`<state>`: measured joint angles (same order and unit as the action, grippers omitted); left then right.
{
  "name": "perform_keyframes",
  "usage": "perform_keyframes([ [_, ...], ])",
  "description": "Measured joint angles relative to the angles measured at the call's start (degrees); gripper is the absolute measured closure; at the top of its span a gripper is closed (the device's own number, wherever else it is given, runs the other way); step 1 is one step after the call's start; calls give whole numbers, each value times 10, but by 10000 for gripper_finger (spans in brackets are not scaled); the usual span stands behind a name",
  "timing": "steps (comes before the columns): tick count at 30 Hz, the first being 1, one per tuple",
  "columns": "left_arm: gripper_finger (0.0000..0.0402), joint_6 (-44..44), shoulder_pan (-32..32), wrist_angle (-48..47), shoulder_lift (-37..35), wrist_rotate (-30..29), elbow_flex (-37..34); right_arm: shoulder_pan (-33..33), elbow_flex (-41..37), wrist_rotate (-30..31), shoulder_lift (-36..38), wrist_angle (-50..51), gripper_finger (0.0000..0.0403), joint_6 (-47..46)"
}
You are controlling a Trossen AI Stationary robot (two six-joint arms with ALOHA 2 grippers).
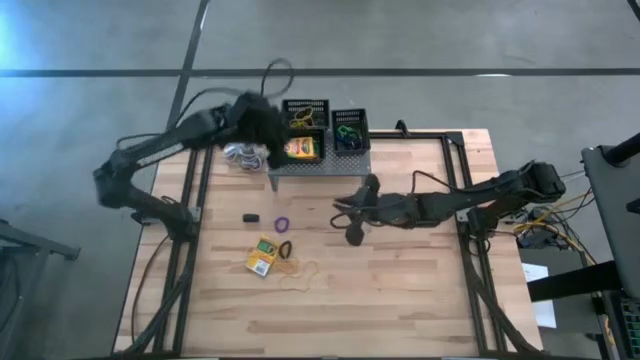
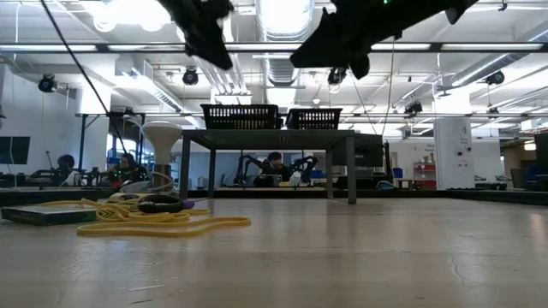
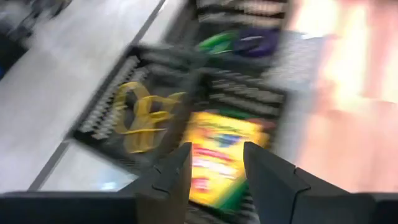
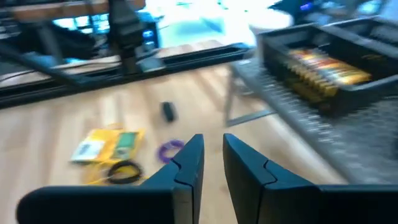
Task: Pick & Place Office Desk Supplies
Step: Put the black spring keychain into the right black bin on the shelf
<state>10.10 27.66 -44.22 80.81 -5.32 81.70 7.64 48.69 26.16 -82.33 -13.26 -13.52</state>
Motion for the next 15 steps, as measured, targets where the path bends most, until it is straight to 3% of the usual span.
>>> perform_keyframes([
  [4, 270, -42, -98, 57, -82, -1, -105, 0, 0, -70, -38, -36, 344, 1],
  [9, 275, -88, -243, 201, -165, -7, -281, -4, 11, -179, -122, -76, 343, 4],
  [12, 276, -122, -324, 295, -192, -54, -385, -12, 39, -238, -176, -75, 329, 13],
  [15, 276, -181, -400, 355, -200, -143, -467, -25, 84, -292, -233, -61, 303, 29],
])
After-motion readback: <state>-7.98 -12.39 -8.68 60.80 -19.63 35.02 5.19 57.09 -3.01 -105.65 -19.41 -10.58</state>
